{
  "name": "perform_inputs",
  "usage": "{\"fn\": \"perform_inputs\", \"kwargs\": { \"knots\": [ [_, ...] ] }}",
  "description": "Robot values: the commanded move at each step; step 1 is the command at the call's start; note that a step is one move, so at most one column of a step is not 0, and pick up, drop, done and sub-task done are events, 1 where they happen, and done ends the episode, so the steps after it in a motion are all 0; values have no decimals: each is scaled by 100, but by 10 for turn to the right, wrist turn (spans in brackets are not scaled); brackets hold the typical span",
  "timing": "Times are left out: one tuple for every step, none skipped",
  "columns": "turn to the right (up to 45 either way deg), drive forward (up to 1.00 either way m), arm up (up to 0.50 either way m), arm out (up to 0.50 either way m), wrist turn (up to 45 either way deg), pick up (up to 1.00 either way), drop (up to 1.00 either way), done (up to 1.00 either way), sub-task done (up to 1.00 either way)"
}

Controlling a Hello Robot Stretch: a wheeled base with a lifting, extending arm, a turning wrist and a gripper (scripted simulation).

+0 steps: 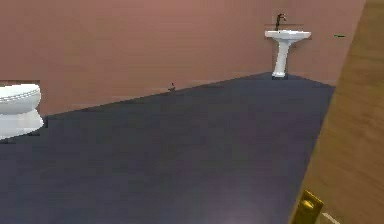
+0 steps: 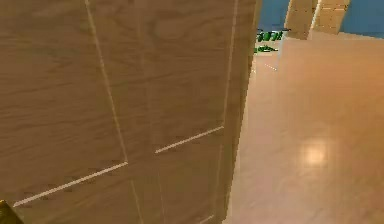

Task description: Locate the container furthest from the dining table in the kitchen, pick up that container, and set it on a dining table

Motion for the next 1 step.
{"fn": "perform_inputs", "kwargs": {
  "knots": [
    [450,0,0,0,0,0,0,0,0]
  ]
}}
